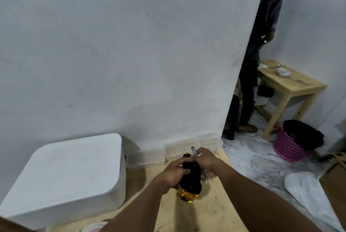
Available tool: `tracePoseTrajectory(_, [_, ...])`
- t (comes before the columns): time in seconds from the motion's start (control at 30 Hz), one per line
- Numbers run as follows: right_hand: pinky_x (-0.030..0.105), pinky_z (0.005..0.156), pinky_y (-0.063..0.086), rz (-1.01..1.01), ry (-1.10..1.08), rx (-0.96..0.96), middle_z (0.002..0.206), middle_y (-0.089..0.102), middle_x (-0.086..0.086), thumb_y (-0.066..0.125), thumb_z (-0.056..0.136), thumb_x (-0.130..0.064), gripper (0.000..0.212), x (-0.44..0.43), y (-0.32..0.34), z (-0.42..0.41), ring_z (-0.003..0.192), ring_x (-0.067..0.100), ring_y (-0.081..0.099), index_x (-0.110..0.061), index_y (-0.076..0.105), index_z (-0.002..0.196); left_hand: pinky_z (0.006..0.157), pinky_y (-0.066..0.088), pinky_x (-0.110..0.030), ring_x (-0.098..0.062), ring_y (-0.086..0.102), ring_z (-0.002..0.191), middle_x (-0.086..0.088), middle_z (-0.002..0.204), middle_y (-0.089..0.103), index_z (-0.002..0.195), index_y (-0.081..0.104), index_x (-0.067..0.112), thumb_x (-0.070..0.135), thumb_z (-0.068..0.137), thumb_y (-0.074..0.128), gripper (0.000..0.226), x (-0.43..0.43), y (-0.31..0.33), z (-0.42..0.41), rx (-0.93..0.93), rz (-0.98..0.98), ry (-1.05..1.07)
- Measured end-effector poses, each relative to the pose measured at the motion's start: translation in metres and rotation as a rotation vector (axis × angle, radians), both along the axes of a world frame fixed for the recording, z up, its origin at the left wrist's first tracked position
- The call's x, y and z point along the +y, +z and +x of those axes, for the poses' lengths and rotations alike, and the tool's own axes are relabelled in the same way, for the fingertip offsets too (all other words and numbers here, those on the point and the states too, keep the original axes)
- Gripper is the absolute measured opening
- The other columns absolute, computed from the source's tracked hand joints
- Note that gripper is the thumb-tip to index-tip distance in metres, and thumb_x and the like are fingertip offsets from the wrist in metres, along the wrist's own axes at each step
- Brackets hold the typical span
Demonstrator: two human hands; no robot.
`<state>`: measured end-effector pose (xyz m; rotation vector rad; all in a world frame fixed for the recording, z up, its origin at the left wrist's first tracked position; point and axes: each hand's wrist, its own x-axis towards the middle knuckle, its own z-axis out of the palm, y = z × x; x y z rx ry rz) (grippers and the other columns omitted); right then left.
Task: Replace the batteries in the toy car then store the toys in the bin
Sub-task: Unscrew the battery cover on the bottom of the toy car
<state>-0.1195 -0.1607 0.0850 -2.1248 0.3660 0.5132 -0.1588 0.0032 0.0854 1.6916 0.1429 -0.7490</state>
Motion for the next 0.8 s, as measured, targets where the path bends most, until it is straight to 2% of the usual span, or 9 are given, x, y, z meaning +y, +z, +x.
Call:
tracePoseTrajectory(0.03, [0.028, 0.063, 0.045, -0.017, 0.014, -0.034, 0.101, 0.061, 0.009, 0.064, 0.091, -0.034, 0.021, 0.000, -0.001, 0.002, 0.082, 0.022, 0.058, -0.016, 0.055, 0.099, 0.079, 0.055, -0.035, -0.025, 0.059, 0.114, -0.002, 0.129, 0.060, 0.120, 0.063, 0.045, 0.008, 0.094, 0.051, 0.047, 0.000, 0.002, 0.000, -0.029, 0.022, -0.017])
tracePoseTrajectory(0.1, [0.026, 0.061, 0.044, -0.029, 0.040, -0.060, 0.102, 0.062, 0.006, 0.064, 0.091, -0.036, 0.022, -0.001, 0.002, 0.004, 0.084, 0.020, 0.059, -0.017, 0.058, 0.102, 0.080, 0.055, -0.032, -0.025, 0.056, 0.118, -0.004, 0.133, 0.056, 0.129, 0.057, 0.040, 0.007, 0.094, 0.050, 0.049, -0.001, 0.004, 0.001, -0.070, 0.075, -0.068])
tracePoseTrajectory(0.23, [0.026, 0.053, 0.049, 0.004, 0.021, -0.055, 0.105, 0.066, 0.009, 0.061, 0.092, -0.040, 0.023, -0.003, 0.003, 0.006, 0.084, 0.024, 0.065, -0.020, 0.061, 0.103, 0.089, 0.056, -0.040, -0.030, 0.054, 0.119, -0.008, 0.137, 0.050, 0.133, 0.054, 0.039, 0.006, 0.093, 0.046, 0.053, -0.001, 0.006, 0.003, -0.057, 0.141, -0.147])
tracePoseTrajectory(0.37, [0.029, 0.049, 0.052, 0.057, -0.016, -0.075, 0.099, 0.067, 0.011, 0.063, 0.091, -0.042, 0.022, -0.002, -0.001, 0.005, 0.077, 0.027, 0.067, -0.021, 0.061, 0.098, 0.076, 0.057, -0.040, -0.033, 0.055, 0.116, -0.008, 0.134, 0.051, 0.125, 0.058, 0.043, 0.007, 0.092, 0.044, 0.050, 0.000, 0.011, 0.003, 0.010, 0.118, -0.150])
tracePoseTrajectory(0.47, [0.042, 0.066, 0.058, -0.005, -0.138, -0.263, 0.086, 0.068, 0.006, 0.063, 0.089, -0.042, 0.016, -0.003, 0.001, 0.008, 0.079, 0.027, 0.068, -0.026, 0.061, 0.091, 0.068, 0.048, -0.039, -0.037, 0.056, 0.113, -0.007, 0.127, 0.051, 0.121, 0.059, 0.041, 0.007, 0.094, 0.042, 0.046, 0.005, 0.009, 0.001, 0.065, 0.040, -0.064])
tracePoseTrajectory(0.53, [0.046, 0.068, 0.059, 0.086, -0.259, -0.389, 0.077, 0.065, 0.005, 0.065, 0.090, -0.037, 0.014, -0.002, 0.008, 0.008, 0.076, 0.025, 0.067, -0.024, 0.063, 0.092, 0.062, 0.046, -0.036, -0.036, 0.057, 0.108, -0.006, 0.124, 0.051, 0.122, 0.058, 0.038, 0.005, 0.096, 0.040, 0.046, 0.008, 0.007, 0.000, 0.104, -0.010, -0.012])
tracePoseTrajectory(0.6, [0.044, 0.060, 0.062, 0.255, -0.305, -0.447, 0.079, 0.062, 0.008, 0.068, 0.091, -0.030, 0.016, 0.000, 0.019, 0.007, 0.075, 0.023, 0.066, -0.018, 0.064, 0.100, 0.060, 0.049, -0.035, -0.035, 0.058, 0.108, -0.008, 0.127, 0.051, 0.123, 0.058, 0.036, 0.004, 0.097, 0.039, 0.046, 0.009, 0.006, -0.001, 0.133, -0.045, 0.012])
tracePoseTrajectory(0.7, [0.043, 0.057, 0.061, 0.367, -0.218, -0.497, 0.078, 0.064, 0.010, 0.068, 0.092, -0.019, 0.018, 0.003, 0.029, 0.005, 0.071, 0.027, 0.069, -0.012, 0.062, 0.108, 0.077, 0.057, -0.047, -0.038, 0.058, 0.116, -0.011, 0.132, 0.051, 0.123, 0.059, 0.034, 0.002, 0.097, 0.038, 0.046, 0.012, 0.004, -0.001, 0.179, -0.108, 0.053])
tracePoseTrajectory(0.8, [0.046, 0.059, 0.062, 0.370, -0.216, -0.549, 0.082, 0.066, 0.012, 0.067, 0.093, -0.017, 0.019, 0.006, 0.031, 0.005, 0.074, 0.029, 0.072, -0.014, 0.059, 0.110, 0.089, 0.055, -0.057, -0.040, 0.057, 0.118, -0.013, 0.133, 0.050, 0.121, 0.059, 0.032, 0.001, 0.097, 0.039, 0.045, 0.016, 0.003, -0.001, 0.207, -0.138, 0.072])
